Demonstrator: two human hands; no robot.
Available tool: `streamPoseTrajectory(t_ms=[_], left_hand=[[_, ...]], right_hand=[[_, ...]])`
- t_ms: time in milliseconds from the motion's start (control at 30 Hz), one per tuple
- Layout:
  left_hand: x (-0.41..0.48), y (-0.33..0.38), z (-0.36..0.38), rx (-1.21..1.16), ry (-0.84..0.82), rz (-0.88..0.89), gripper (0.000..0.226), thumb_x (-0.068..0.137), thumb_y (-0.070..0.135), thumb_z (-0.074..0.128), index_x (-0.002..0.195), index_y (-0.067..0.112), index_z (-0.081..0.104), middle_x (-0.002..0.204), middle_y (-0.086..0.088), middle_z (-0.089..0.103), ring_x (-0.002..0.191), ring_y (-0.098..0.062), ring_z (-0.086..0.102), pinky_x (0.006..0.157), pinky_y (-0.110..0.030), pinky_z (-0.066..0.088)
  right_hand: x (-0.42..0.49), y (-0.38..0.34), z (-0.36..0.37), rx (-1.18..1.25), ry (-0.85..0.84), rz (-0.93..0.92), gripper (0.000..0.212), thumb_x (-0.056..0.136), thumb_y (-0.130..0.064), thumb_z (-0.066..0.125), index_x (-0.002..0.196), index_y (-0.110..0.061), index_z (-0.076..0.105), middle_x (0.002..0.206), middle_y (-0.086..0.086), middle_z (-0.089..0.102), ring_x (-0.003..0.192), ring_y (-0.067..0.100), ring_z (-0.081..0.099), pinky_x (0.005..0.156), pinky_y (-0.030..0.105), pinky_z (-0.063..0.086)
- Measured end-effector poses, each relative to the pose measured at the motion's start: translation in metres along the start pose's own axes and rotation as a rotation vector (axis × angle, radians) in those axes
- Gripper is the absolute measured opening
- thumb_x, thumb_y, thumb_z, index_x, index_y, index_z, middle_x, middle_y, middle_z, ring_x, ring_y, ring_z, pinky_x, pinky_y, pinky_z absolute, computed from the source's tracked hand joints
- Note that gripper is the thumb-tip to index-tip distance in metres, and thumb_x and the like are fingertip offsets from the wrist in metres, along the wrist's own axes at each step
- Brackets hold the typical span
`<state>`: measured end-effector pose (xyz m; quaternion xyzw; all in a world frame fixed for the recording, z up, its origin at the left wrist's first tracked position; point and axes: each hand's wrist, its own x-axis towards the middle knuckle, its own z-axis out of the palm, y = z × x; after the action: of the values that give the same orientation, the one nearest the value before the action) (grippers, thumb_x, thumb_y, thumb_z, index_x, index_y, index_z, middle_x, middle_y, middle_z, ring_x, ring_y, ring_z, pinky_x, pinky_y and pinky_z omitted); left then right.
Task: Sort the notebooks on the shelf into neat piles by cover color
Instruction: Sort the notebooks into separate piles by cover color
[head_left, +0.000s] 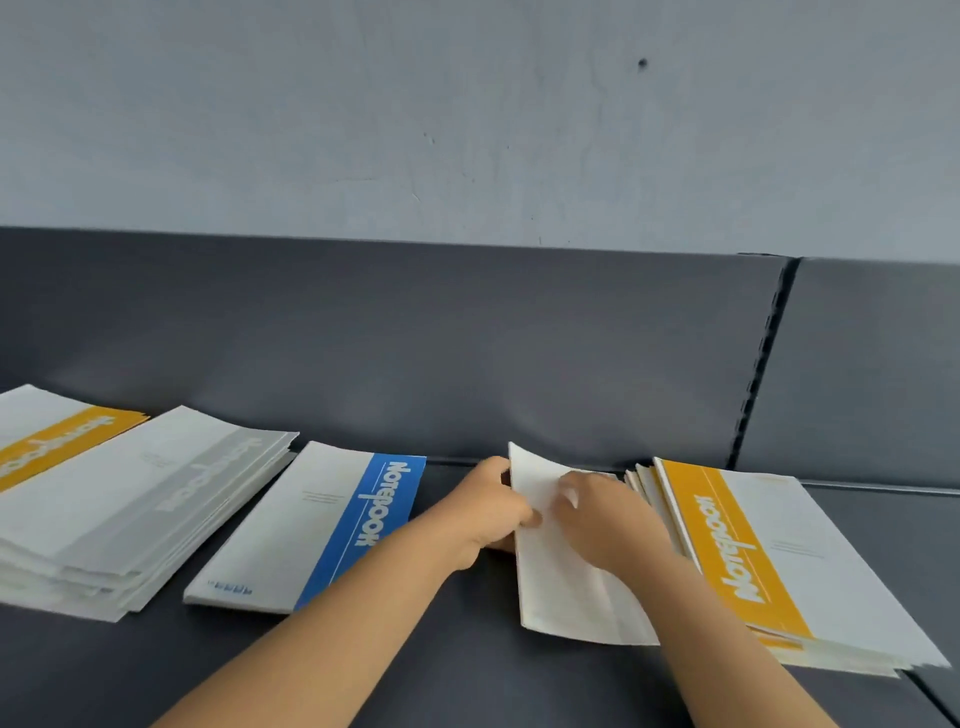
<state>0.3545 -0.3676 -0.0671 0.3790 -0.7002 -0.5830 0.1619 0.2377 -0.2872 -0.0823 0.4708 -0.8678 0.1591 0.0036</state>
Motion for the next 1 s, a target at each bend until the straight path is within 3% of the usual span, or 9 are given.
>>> streamPoseTrajectory(t_ms=[167,300,367,500,600,767,833,900,1000], left_hand=[[-0.01,0.02,-0.028,-0.041,0.106,0.19,0.043,0.089,0.0,0.061,0.125,0.022,0.052,0.109,-0.003,0.07,0.1,-0.02,0.067,0.086,-0.038,0.056],[-0.019,0.025,-0.062,0.206,0.231,0.312,0.036,0.087,0.005,0.063,0.117,0.022,0.057,0.102,0.007,0.069,0.089,-0.009,0.066,0.069,-0.023,0.052],[-0.022,0.021,-0.081,0.389,0.214,0.3,0.032,0.08,0.007,0.066,0.11,0.017,0.061,0.1,0.004,0.07,0.083,-0.014,0.066,0.068,-0.028,0.054],[-0.031,0.011,-0.122,0.693,0.26,0.252,0.032,0.074,0.018,0.064,0.104,0.008,0.057,0.102,-0.007,0.063,0.082,-0.022,0.058,0.072,-0.037,0.052],[-0.042,0.006,-0.169,0.886,0.351,0.283,0.038,0.088,0.019,0.061,0.123,0.006,0.052,0.124,-0.006,0.054,0.115,-0.027,0.051,0.096,-0.036,0.043],[-0.054,-0.01,-0.269,1.134,0.436,0.281,0.03,0.098,0.019,0.048,0.124,0.005,0.046,0.138,-0.008,0.04,0.123,-0.027,0.041,0.099,-0.032,0.035],[-0.057,-0.029,-0.301,1.28,0.451,0.268,0.026,0.1,0.018,0.043,0.123,0.006,0.042,0.141,-0.009,0.034,0.119,-0.027,0.04,0.096,-0.032,0.035],[-0.056,-0.058,-0.323,1.428,0.4,0.235,0.042,0.103,0.03,0.035,0.136,0.004,0.035,0.152,-0.012,0.023,0.128,-0.029,0.034,0.102,-0.036,0.033],[-0.05,-0.09,-0.344,1.433,0.253,0.132,0.063,0.104,0.045,0.019,0.152,0.006,0.013,0.162,-0.008,0.006,0.146,-0.025,0.015,0.114,-0.038,0.019]], right_hand=[[0.005,0.014,-0.019,0.299,0.235,0.103,0.03,0.094,-0.029,0.048,0.116,-0.01,0.056,0.119,0.006,0.057,0.097,0.023,0.053,0.076,0.028,0.039],[0.003,-0.003,-0.02,0.643,0.189,0.051,0.047,0.086,-0.013,0.065,0.132,-0.013,0.053,0.128,0.0,0.058,0.11,0.016,0.057,0.088,0.025,0.045],[-0.003,-0.02,-0.017,0.658,0.107,0.032,0.048,0.084,-0.01,0.068,0.13,-0.011,0.055,0.126,0.003,0.06,0.109,0.016,0.058,0.087,0.024,0.044],[-0.012,-0.073,-0.015,0.591,-0.023,-0.021,0.03,0.08,-0.014,0.07,0.106,0.0,0.063,0.094,0.011,0.065,0.086,0.025,0.062,0.073,0.032,0.048],[-0.008,-0.128,-0.011,0.57,-0.077,-0.099,0.018,0.081,-0.017,0.069,0.073,-0.006,0.056,0.063,-0.001,0.047,0.055,0.013,0.041,0.051,0.023,0.033],[0.007,-0.242,0.011,0.48,-0.062,-0.185,0.029,0.088,-0.018,0.057,0.066,-0.012,0.04,0.065,-0.001,0.043,0.054,0.013,0.037,0.042,0.018,0.028],[0.01,-0.282,0.027,0.441,-0.058,-0.2,0.012,0.092,-0.016,0.05,0.082,-0.01,0.052,0.091,0.004,0.056,0.073,0.017,0.048,0.054,0.016,0.033],[0.011,-0.309,0.052,0.363,-0.06,-0.23,0.017,0.096,-0.021,0.044,0.102,-0.008,0.054,0.113,0.01,0.055,0.104,0.026,0.051,0.08,0.024,0.04],[0.009,-0.329,0.085,0.045,-0.176,-0.313,0.052,0.101,-0.036,0.022,0.141,-0.006,0.034,0.151,0.011,0.03,0.142,0.027,0.018,0.115,0.034,0.012]])
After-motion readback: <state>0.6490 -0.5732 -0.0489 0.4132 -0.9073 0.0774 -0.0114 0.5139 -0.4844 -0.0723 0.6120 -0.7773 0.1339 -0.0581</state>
